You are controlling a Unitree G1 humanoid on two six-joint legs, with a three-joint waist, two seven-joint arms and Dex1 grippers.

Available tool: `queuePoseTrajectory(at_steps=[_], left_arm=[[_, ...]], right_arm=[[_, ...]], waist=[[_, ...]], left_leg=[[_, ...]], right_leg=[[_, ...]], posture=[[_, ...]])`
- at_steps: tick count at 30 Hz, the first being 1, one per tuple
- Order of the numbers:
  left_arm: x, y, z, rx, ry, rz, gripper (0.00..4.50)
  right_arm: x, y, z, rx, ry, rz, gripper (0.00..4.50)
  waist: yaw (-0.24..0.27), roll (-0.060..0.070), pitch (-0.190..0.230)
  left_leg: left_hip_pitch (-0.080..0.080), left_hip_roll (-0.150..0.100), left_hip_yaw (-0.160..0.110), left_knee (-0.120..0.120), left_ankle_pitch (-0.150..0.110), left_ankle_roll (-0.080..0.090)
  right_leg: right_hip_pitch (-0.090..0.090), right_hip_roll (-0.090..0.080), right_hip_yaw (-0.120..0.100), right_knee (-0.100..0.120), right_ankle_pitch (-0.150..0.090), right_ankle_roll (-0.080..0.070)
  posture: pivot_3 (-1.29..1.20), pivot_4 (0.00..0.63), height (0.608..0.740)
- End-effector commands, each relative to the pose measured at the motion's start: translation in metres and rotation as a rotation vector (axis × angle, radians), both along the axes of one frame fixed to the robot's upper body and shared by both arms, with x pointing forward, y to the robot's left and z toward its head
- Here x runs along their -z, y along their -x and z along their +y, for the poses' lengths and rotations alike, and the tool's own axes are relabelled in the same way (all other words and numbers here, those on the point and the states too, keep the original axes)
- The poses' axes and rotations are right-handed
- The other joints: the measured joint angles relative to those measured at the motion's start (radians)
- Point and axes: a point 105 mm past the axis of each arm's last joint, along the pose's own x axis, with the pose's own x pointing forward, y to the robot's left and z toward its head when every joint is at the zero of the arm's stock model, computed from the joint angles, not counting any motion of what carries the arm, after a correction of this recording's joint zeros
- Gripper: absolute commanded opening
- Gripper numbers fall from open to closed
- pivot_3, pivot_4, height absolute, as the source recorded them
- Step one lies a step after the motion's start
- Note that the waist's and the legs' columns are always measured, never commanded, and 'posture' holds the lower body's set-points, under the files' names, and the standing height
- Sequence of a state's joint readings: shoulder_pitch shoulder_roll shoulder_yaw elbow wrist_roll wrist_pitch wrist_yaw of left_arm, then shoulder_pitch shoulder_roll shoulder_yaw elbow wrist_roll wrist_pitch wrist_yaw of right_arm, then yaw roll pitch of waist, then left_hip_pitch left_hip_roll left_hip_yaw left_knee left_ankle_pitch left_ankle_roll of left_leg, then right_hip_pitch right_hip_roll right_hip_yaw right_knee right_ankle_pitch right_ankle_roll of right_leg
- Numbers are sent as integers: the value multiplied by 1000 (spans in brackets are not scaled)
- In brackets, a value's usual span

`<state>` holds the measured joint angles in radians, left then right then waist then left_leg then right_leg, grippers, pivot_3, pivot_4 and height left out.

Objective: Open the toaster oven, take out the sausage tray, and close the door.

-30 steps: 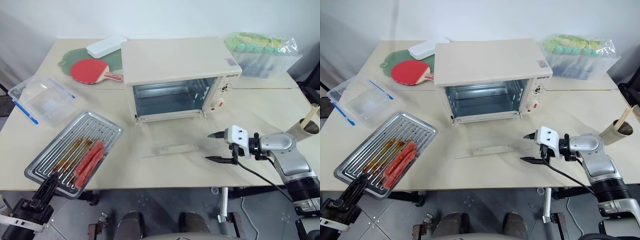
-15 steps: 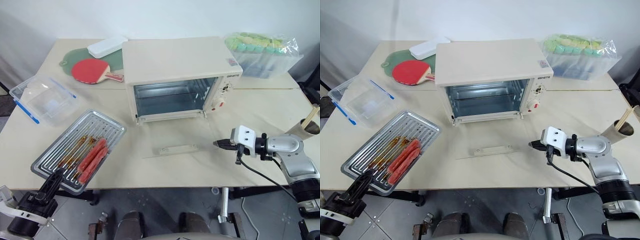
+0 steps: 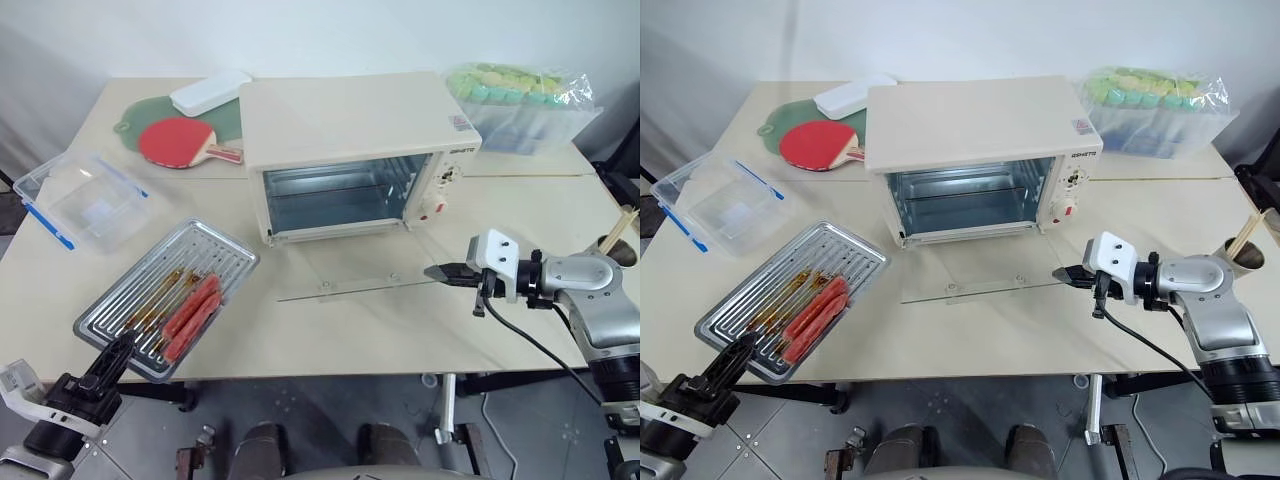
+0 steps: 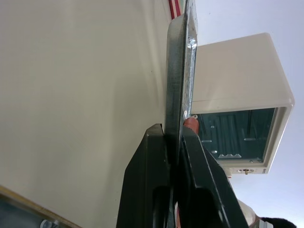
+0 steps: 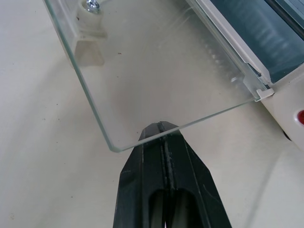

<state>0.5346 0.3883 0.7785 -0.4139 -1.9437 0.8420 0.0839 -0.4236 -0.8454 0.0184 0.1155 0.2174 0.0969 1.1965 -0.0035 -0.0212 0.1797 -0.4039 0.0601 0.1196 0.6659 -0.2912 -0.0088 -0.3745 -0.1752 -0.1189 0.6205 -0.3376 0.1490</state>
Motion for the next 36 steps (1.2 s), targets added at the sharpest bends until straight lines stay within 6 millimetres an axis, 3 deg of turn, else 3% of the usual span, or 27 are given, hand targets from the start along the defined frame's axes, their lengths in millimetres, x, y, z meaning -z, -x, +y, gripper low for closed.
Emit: queuePoseTrajectory(at_steps=[1,9,12,17,22,26,29,36], left_arm=[[-6,-2,-1,18,10,-21,0],[-5,-4,-1,30,9,-16,0],[-5,-5,-2,37,8,-15,0],[-4,-4,-3,46,8,-9,0],[-2,-2,-6,69,8,4,0],[1,2,-10,104,8,20,0],[4,5,-24,231,0,49,0],[4,-12,-44,449,-11,62,0]], right_arm=[[-11,4,-5,-8,24,-39,11],[-38,-1,9,7,-96,-111,11],[-62,-8,19,1,-153,-157,11],[-85,-18,28,-12,-182,-206,11],[-97,-28,32,-19,-182,-239,11],[-100,-30,33,-23,-179,-247,11],[-95,-24,35,-51,-168,-177,11],[-77,-7,31,-84,-41,-121,11]], waist=[[1,0,0],[-1,0,0],[-4,0,0],[0,0,0],[2,0,0],[-1,0,0],[0,0,0],[2,1,1]], left_leg=[[0,0,0,0,0,0],[0,1,0,0,0,0],[0,3,0,0,-1,-1],[0,4,0,0,-2,-2],[-1,4,2,0,-2,-2],[-1,4,2,-1,-2,-2],[-1,4,3,-1,-2,-2],[-1,5,2,-1,-2,-3]], right_leg=[[0,0,0,0,0,0],[0,1,1,0,0,0],[-1,3,1,0,0,-1],[-2,4,2,0,0,-1],[-1,5,2,1,0,-1],[-1,5,2,1,0,-1],[-2,5,2,1,0,-1],[-2,5,2,1,0,-2]], posture=[[0,150,740],[0,150,740],[0,150,740],[0,150,740],[0,150,740],[0,150,740],[0,150,740],[0,150,740]])
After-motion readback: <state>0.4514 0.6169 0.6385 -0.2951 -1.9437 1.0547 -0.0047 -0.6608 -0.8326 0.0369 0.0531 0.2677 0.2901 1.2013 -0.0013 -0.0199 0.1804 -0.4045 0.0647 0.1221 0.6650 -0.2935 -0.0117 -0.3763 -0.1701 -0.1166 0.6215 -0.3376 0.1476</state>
